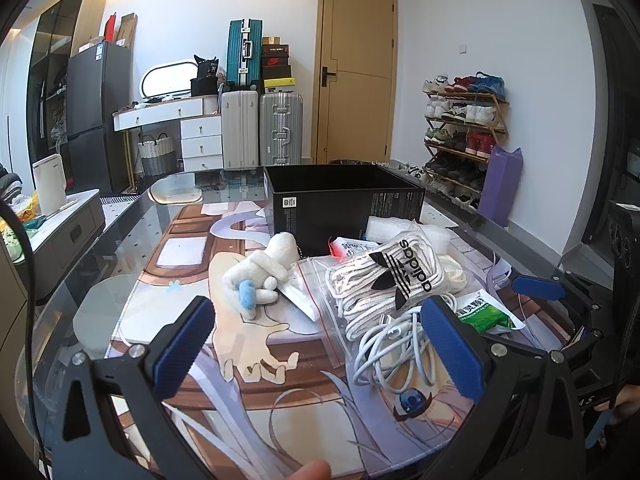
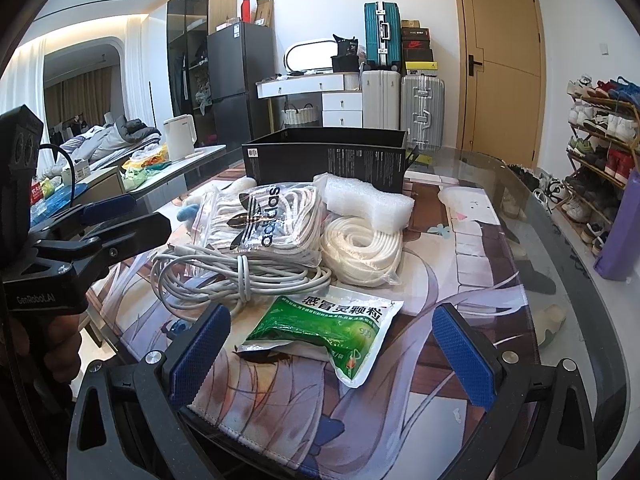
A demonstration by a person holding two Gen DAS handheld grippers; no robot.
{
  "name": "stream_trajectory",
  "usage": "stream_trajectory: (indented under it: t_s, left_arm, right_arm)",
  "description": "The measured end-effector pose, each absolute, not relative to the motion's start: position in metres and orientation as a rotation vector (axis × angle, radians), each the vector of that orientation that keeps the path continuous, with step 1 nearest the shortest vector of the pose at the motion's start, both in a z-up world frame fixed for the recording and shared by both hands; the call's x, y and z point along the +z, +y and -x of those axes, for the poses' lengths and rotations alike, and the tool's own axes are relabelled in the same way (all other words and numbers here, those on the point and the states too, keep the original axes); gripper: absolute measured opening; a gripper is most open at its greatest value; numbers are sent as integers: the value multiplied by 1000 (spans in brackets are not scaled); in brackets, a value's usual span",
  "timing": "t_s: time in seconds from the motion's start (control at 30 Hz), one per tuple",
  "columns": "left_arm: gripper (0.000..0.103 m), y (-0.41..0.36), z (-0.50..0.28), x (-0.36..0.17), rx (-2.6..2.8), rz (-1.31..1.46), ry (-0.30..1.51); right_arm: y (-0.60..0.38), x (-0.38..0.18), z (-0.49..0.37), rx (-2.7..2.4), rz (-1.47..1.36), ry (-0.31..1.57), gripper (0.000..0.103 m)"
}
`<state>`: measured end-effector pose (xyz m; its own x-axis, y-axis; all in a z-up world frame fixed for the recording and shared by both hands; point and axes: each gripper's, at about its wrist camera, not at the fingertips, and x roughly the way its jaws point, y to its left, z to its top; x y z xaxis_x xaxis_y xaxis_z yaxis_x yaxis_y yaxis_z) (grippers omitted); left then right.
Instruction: Organize soft objects
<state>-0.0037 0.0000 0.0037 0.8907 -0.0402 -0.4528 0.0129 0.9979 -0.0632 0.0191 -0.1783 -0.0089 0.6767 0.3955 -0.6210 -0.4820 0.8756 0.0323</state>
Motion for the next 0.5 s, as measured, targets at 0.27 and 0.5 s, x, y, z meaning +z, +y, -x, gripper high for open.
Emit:
stream_trajectory:
  t_s: [0.27, 0.5]
  left_arm:
    - [103, 0, 3, 3, -27, 57, 479]
    - [103, 0, 2, 3, -27, 57, 480]
  right_arm:
    - [-176, -12, -21, 485, 150, 680, 103]
    - [-176, -12, -24, 484, 147, 686, 103]
